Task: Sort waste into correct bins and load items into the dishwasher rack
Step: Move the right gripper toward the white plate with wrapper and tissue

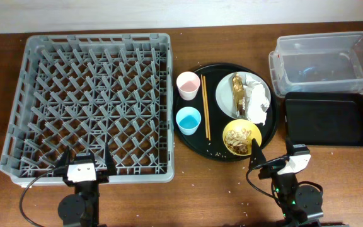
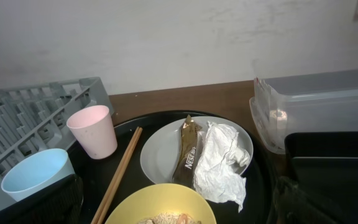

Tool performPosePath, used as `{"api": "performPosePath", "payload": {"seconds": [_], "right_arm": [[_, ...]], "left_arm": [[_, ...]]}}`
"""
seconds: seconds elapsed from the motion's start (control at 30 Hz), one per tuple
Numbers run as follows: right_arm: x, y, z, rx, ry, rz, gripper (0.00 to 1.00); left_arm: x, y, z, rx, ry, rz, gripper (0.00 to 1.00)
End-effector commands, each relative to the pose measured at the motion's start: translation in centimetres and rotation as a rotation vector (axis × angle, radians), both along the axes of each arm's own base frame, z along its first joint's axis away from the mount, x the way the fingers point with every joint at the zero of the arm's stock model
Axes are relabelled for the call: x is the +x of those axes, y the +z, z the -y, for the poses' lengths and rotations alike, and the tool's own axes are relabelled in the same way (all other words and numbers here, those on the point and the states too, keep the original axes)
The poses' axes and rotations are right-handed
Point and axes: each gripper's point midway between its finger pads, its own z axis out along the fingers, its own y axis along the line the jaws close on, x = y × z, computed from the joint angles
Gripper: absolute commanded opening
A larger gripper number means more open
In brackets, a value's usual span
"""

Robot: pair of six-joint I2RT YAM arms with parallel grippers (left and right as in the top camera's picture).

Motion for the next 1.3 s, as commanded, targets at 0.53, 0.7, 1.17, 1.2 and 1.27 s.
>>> {"api": "performPosePath", "payload": {"seconds": [0.53, 0.7, 1.17, 1.2, 1.27], "right_arm": [[0.0, -0.3, -0.2, -0.008, 0.009, -0.005, 0.98], [0.0, -0.3, -0.2, -0.007, 0.009, -0.005, 0.98], [-0.9, 8.1, -0.2, -0.125, 0.019, 0.176, 0.98], [-1.0, 9.5, -0.2, -0.125, 0.019, 0.174, 0.98], [-0.7, 12.6, -0.3, -0.138, 0.027, 0.086, 0.98]], "left_arm": [[-0.1, -0.1, -0.2, 0.017, 0.010, -0.002, 1.00], [-0.1, -0.1, -0.2, 0.017, 0.010, -0.003, 1.00], [-0.1, -0.1, -0.2, 0.017, 0.010, -0.003, 1.00], [-0.1, -0.1, -0.2, 0.017, 0.010, -0.003, 1.00], [-0.1, -0.1, -0.2, 0.017, 0.010, -0.002, 1.00]]}}
